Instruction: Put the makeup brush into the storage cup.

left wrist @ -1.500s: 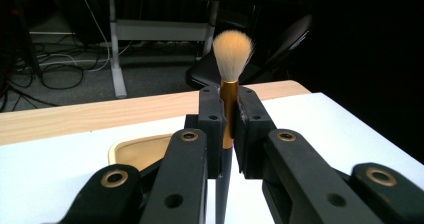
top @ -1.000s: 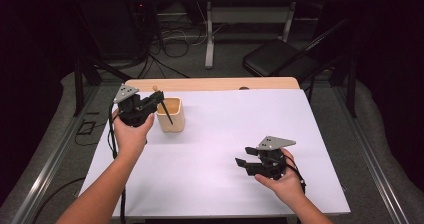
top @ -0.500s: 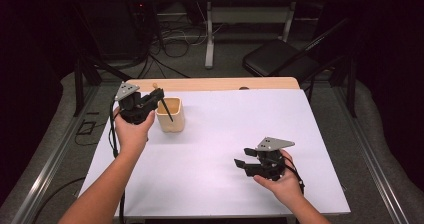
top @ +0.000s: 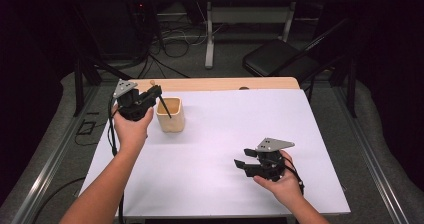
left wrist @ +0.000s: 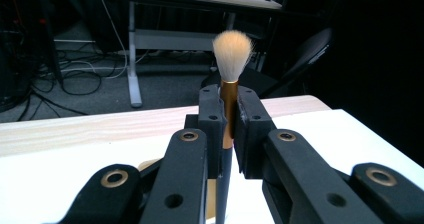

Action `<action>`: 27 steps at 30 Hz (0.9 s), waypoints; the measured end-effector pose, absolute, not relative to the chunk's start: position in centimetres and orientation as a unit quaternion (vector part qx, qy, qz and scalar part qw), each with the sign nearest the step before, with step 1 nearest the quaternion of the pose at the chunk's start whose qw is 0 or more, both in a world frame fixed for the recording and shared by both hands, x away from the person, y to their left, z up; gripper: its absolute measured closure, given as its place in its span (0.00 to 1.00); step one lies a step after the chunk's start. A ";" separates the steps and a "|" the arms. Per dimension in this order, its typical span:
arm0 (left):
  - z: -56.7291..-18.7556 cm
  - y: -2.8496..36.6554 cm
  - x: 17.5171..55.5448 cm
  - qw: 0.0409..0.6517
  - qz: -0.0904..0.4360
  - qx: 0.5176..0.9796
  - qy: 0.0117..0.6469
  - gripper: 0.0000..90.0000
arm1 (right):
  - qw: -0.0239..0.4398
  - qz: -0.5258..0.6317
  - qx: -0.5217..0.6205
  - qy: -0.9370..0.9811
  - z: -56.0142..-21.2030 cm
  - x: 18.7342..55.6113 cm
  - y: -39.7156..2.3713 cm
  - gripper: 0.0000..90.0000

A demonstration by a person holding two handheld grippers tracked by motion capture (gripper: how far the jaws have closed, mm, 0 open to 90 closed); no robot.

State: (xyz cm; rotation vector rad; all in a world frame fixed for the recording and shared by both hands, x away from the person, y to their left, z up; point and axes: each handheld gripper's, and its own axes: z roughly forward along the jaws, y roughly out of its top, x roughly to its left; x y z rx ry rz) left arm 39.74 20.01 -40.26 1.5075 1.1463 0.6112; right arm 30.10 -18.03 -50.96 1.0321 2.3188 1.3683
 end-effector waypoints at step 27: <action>-39.1 20.7 41.4 0.541 0.286 0.618 0.493 0.92 | 0.128 0.474 0.356 0.795 -51.1 30.0 -18.1 0.49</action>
